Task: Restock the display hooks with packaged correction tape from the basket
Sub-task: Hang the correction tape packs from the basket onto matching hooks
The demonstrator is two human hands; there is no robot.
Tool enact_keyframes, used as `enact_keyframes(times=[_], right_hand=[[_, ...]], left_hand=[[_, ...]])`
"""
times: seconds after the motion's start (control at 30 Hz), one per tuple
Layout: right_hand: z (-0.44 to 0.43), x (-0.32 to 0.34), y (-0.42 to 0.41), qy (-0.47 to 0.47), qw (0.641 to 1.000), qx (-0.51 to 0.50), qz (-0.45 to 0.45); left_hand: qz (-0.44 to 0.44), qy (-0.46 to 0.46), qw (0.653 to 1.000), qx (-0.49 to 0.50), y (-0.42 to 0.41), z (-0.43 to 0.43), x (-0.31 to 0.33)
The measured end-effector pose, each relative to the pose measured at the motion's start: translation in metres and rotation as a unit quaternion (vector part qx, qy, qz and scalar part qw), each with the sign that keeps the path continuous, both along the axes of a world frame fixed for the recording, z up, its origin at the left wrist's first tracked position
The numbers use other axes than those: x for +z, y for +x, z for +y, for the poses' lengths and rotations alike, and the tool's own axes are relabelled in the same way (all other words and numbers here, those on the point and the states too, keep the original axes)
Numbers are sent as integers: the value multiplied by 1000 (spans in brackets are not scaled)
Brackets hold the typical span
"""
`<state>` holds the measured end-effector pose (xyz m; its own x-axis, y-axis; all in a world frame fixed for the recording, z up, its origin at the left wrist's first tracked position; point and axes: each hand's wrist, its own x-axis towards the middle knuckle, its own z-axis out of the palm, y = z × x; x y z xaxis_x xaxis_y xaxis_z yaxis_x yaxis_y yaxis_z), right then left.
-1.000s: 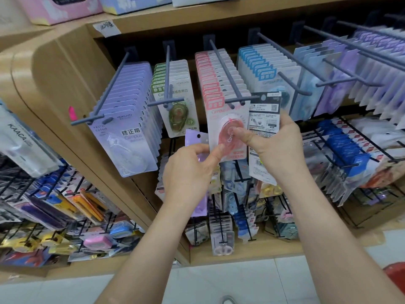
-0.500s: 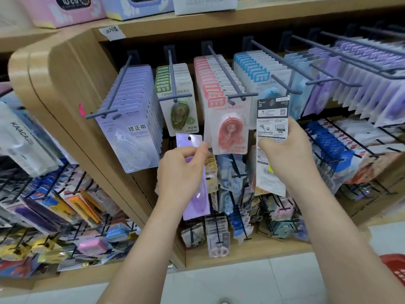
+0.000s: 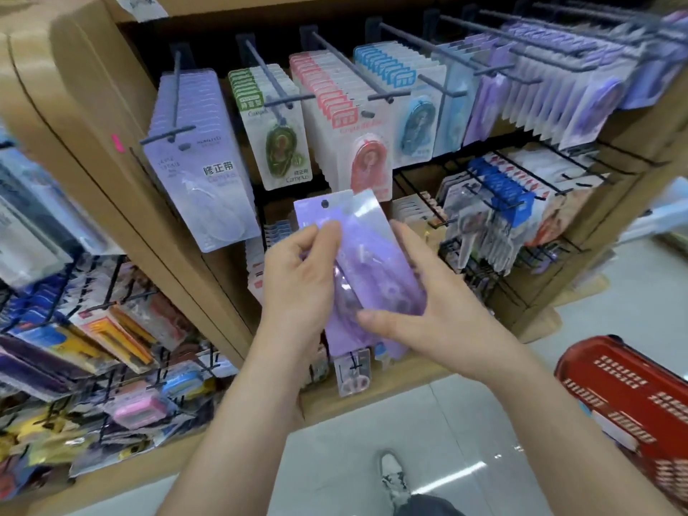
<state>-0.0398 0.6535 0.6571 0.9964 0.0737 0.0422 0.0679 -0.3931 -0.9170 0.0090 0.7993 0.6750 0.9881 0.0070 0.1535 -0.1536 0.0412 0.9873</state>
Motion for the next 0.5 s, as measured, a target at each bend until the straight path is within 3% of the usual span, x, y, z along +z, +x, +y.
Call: enact_keyframes(times=[0.07, 0.1, 0.33, 0.4, 0.5], right_hand=[[-10, -7, -8, 137, 990, 4, 23], [-14, -9, -12, 159, 987, -4, 21], [-52, -12, -31, 191, 980, -53, -7], [-67, -16, -37, 214, 974, -76, -5], [-98, -21, -45, 206, 967, -149, -14]], left_hand=[[-5, -42, 999, -25, 0, -5, -2], [-5, -60, 997, -37, -1, -8, -3], [35, -169, 979, -112, -7, -48, -2], [48, -207, 972, -98, -5, -61, 0], [40, -191, 980, -50, 2, -82, -2]])
